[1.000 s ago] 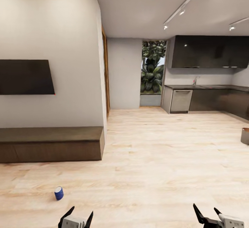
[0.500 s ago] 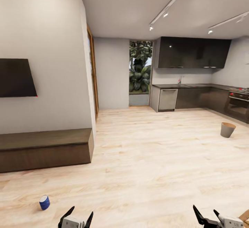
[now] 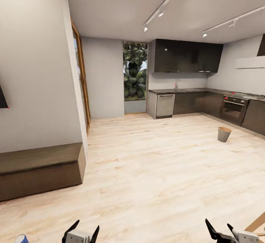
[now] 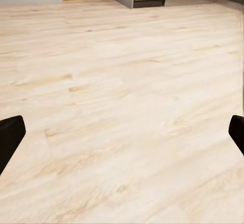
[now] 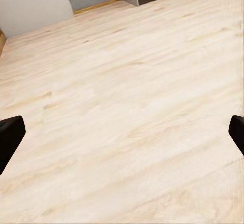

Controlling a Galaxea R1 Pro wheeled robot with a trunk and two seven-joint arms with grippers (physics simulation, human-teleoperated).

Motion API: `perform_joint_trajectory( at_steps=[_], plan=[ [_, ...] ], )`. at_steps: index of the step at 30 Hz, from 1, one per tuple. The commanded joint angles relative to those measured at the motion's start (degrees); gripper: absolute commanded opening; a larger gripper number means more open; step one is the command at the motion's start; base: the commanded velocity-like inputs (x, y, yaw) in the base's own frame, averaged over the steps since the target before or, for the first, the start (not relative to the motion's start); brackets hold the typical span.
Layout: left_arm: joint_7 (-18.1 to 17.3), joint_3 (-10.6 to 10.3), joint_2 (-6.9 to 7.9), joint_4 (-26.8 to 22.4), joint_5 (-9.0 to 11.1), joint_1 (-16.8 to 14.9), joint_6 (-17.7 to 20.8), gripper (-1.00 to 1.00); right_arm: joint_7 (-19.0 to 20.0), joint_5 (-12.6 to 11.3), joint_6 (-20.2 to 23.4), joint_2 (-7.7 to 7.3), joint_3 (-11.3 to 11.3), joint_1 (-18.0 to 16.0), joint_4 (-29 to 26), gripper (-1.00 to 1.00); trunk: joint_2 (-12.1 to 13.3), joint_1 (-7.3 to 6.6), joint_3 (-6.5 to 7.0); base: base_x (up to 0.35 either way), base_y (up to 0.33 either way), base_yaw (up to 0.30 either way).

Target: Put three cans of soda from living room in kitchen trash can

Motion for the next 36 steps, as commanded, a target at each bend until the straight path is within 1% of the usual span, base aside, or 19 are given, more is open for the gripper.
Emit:
perform_joint_trajectory(
  at_steps=[1, 13, 19, 24, 32, 36],
  plan=[
    [0.0, 0.0, 0.0, 0.0, -0.1, 0.0, 0.1, 1.0, -0.1, 0.0, 0.0, 0.0, 0.0, 0.0, 0.0, 1.0, 0.0, 0.0, -0.03, 0.325, 0.129, -0.242],
    [0.0, 0.0, 0.0, 0.0, -0.1, 0.0, 0.1, 1.0, -0.1, 0.0, -0.3, 0.11, 0.0, 0.0, 0.0, 1.0, 0.0, 0.0, -0.44, 0.326, 0.14, -0.211],
    [0.0, 0.0, 0.0, 0.0, -0.1, 0.0, 0.1, 1.0, 0.2, 0.1, -0.7, 0.23, -0.1, 0.0, 0.0, 1.0, 0.0, 0.0, -0.51, 0.326, 0.145, -0.053],
    [0.0, 0.0, 0.0, 0.0, -0.1, -0.1, 0.0, 1.0, 0.1, 0.3, -0.2, 0.08, 0.0, 0.0, 0.0, 1.0, 0.0, 0.0, -0.52, 0.326, 0.145, -0.008],
    [0.0, 0.0, 0.0, 0.0, -0.1, -0.1, 0.1, 1.0, 0.1, 0.2, -0.7, 0.42, 0.0, 0.0, 0.0, 1.0, 0.0, 0.0, -0.52, 0.326, 0.145, -0.005],
    [0.0, 0.0, 0.0, 0.0, 0.0, 0.0, 0.0, 1.0, -0.4, 0.1, -0.2, 0.31, 0.1, 0.0, 0.0, 1.0, 0.0, 0.0, -0.52, 0.326, 0.138, -0.127]
  ],
)
